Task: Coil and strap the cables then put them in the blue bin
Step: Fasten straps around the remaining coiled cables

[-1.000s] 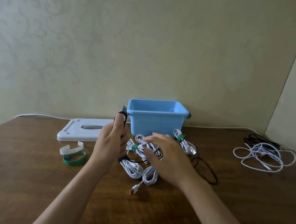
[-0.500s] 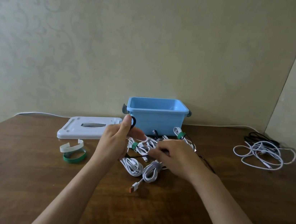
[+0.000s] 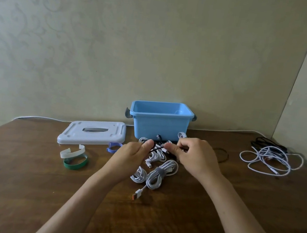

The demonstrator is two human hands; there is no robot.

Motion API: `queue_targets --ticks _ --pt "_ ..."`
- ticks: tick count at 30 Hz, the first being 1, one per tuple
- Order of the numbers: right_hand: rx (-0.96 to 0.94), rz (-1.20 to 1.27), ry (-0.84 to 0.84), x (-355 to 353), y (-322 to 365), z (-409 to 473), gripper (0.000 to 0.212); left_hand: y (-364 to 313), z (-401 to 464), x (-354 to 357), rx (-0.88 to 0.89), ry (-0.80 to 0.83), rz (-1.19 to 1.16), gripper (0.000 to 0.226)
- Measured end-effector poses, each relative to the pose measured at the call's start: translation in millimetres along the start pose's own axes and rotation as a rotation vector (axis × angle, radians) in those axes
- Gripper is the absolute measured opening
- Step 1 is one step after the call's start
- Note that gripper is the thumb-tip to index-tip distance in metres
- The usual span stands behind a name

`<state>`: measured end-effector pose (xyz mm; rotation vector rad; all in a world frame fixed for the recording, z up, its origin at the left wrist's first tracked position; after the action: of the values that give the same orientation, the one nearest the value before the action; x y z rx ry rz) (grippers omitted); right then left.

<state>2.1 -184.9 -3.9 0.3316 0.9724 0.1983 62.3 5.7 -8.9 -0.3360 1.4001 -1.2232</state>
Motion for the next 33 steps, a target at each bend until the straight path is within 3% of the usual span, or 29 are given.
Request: queue_targets --ticks 5,9,12,17,22,29,33 --pt "0.005 0.184 0.173 6 1 -2 0.030 -1 -1 -4 0.009 -0.053 -0.039 0.049" --pt "0.004 0.402 0.062 12 16 -5 0.027 -1 -1 3 0.014 -0.016 -0.111 0.056" --pt "-0.054 0.525 0.091 18 32 -11 0.025 0 -3 11 0.003 0.001 -0.210 0.062" --pt "-0.087 0.506 0.126 23 40 -14 0.022 0 -3 13 -0.060 0.059 -0.401 0.048" --pt "-0.143 0.480 0.210 25 41 -18 0.023 -7 -6 10 -0.105 0.021 -0.408 0.042" --pt "-0.090 0.337 0.215 22 40 -18 0.021 4 4 -6 -0.081 -0.235 -0.424 0.047" --pt "-0.152 0.317 0.298 35 55 -27 0.016 2 2 2 0.015 -0.276 -0.456 0.057"
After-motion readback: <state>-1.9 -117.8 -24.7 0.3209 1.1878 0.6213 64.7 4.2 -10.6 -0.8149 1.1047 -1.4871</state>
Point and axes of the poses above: each hand's wrist, its own z-axis towards the middle knuckle, its own x-axis out of the palm, y = z × x, the point moved 1 cm from there along z, towards the middle knuckle, and after that the axes turned 5 degrees about -z, right-handed, at the moved point
